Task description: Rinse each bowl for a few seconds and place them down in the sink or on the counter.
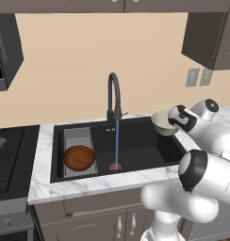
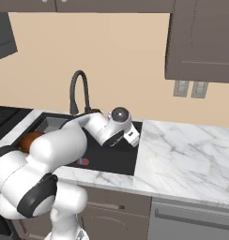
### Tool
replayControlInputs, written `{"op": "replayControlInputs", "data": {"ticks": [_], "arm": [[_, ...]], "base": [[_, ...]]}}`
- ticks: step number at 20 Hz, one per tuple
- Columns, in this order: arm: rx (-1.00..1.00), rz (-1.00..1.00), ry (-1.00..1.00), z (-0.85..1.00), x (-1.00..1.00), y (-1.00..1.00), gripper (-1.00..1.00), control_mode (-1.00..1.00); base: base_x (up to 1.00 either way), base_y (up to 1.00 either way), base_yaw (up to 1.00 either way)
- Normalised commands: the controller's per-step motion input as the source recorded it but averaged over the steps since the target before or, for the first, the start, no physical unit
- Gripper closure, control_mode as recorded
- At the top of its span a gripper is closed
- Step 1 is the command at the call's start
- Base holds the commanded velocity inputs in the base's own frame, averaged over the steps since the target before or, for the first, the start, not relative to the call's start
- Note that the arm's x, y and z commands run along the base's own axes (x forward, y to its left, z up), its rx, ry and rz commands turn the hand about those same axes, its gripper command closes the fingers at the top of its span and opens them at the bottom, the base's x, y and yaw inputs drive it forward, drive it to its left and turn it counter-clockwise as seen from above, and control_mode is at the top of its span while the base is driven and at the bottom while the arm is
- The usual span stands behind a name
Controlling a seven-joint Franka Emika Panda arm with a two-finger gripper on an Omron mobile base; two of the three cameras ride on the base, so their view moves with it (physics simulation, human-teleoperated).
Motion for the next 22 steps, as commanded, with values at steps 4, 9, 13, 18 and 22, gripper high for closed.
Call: {"op": "replayControlInputs", "data": {"ticks": [4, 9, 13, 18, 22], "arm": [[0.07, -0.08, 0.01, 0.03, -0.17, -0.45, 1.0, -1.0], [0.07, -0.08, 0.01, 0.0, -0.15, -0.43, 1.0, -1.0], [0.06, -0.07, 0.0, 0.0, -0.15, -0.37, 1.0, -1.0], [0.01, -0.03, 0.0, 0.0, -0.11, -0.24, 1.0, -1.0], [0.0, -0.04, 0.0, 0.0, -0.03, -0.2, 1.0, -1.0]], "base": [[0.0, 0.0, 0.0], [0.0, 0.0, 0.0], [0.0, 0.0, 0.0], [0.0, 0.0, 0.0], [0.0, 0.0, 0.0]]}}
